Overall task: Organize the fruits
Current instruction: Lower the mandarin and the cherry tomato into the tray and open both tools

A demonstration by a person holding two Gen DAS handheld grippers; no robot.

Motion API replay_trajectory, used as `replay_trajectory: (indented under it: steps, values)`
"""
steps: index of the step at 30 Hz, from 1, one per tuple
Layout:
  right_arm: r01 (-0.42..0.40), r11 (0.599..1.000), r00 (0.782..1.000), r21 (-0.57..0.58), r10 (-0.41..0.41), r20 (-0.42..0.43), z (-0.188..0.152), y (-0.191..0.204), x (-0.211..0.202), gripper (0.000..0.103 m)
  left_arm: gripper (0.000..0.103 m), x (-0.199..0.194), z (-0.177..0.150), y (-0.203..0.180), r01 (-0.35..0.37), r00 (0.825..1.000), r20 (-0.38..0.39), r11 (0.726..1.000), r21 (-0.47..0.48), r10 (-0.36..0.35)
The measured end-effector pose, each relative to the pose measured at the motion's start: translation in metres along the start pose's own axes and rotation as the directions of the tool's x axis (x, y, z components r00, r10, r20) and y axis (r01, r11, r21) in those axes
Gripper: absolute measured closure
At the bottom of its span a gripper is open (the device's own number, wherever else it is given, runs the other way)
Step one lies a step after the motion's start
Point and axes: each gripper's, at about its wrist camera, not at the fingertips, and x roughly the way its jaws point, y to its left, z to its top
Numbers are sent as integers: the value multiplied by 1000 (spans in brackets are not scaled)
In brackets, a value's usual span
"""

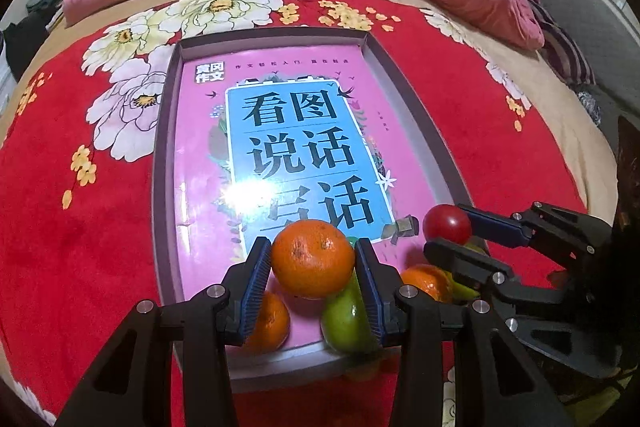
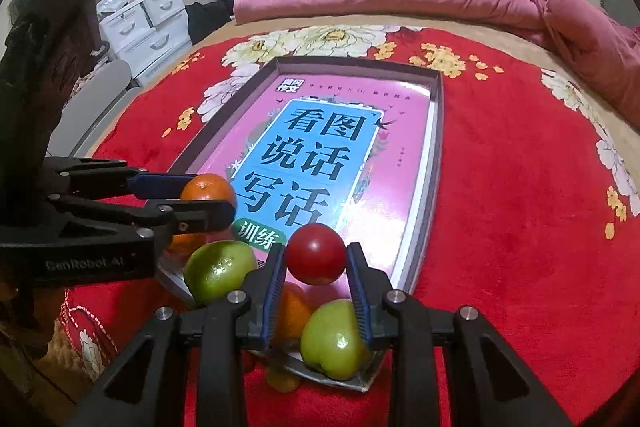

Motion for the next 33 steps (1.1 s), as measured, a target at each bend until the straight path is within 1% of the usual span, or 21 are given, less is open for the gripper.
replay_trajectory:
  steps: [10, 12, 16, 25, 33]
  values:
    - [26, 1000, 997, -6, -27, -69, 0, 2, 14, 72, 59, 11, 2, 6, 0, 1000, -10, 1000, -25, 0]
    - [29, 1000, 997, -5, -29, -71, 0, 2, 13, 72, 59, 13, 2, 8, -2, 1000, -14, 1000, -30, 1]
    - [38, 999, 996, 3, -38, -77, 0, 2, 13, 72, 59, 16, 0, 12, 32, 999, -21, 998, -56, -33]
    - [60, 997, 993, 43, -55, -108, 2, -1, 17, 72, 59, 22, -3, 8, 32, 999, -40, 998, -56, -34]
    - [58, 997, 993, 49, -52, -106, 1, -2, 17, 72, 59, 20, -3, 9, 45, 998, -31, 997, -61, -47]
